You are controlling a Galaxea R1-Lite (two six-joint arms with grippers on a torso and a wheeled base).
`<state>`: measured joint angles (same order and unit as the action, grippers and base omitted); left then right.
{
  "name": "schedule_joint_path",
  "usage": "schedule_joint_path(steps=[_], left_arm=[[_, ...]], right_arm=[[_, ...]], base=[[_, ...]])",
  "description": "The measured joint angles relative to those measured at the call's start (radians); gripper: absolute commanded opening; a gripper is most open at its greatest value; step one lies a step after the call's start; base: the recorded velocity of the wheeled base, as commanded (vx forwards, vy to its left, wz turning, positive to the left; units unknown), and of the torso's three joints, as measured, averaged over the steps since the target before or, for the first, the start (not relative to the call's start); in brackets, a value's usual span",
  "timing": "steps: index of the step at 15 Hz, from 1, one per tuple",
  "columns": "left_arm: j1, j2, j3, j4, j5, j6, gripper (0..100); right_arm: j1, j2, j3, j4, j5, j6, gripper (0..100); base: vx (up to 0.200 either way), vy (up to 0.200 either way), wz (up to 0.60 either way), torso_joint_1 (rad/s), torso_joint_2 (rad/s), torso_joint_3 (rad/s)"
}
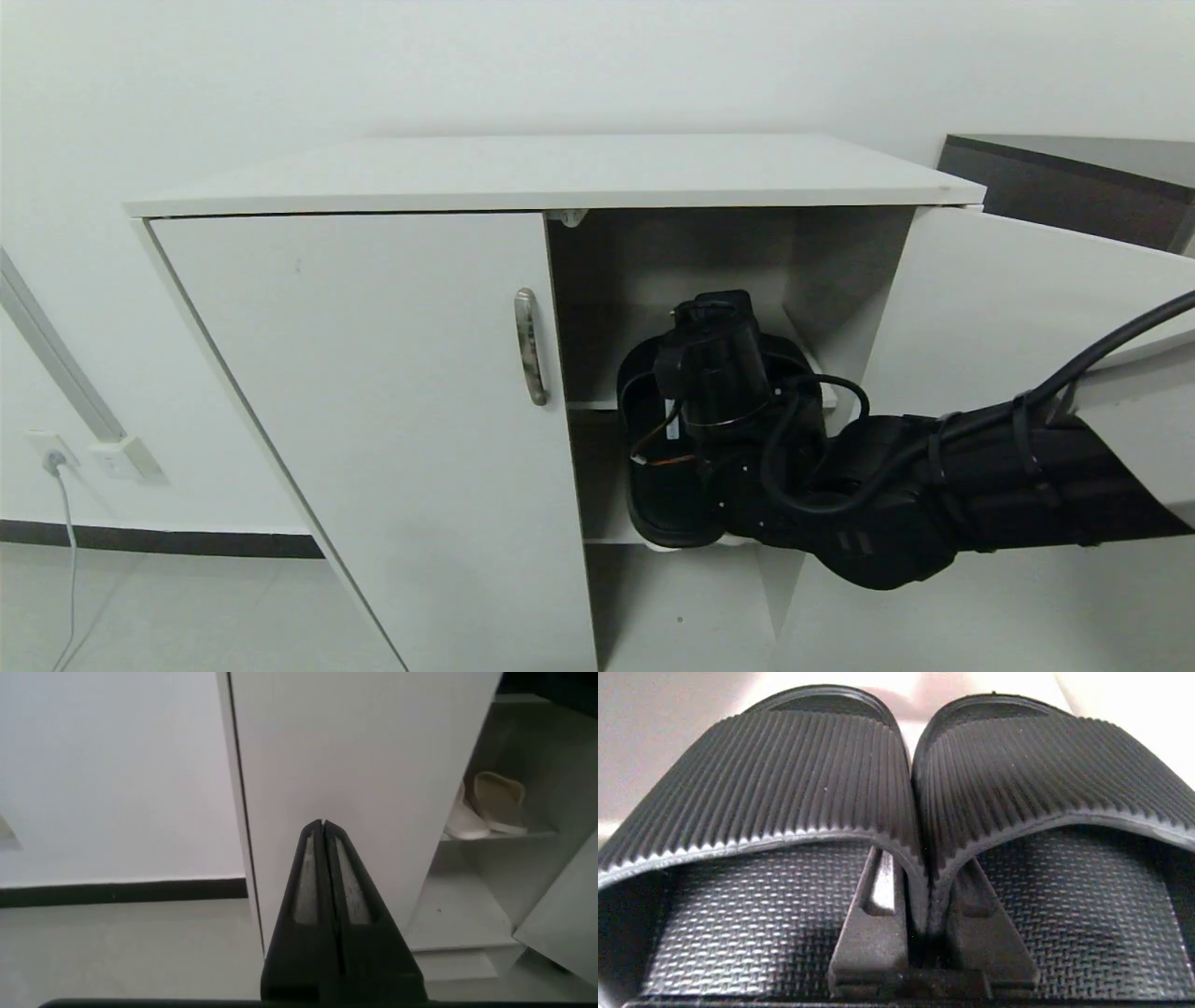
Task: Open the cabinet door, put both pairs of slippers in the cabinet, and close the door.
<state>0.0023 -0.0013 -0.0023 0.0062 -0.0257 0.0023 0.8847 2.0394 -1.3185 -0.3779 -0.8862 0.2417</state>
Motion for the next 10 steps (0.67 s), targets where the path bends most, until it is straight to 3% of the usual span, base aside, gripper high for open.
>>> schedule_joint_path(steps=[10], left_arm=[[0.000,0.000,0.000,-0.002,0.000,0.000,0]], right_arm=[[-0.066,0.046,-0.139,0.094,0.042,-0.013,0]], base=[[0.000,0.000,0.00,0.000,0.00,0.000]])
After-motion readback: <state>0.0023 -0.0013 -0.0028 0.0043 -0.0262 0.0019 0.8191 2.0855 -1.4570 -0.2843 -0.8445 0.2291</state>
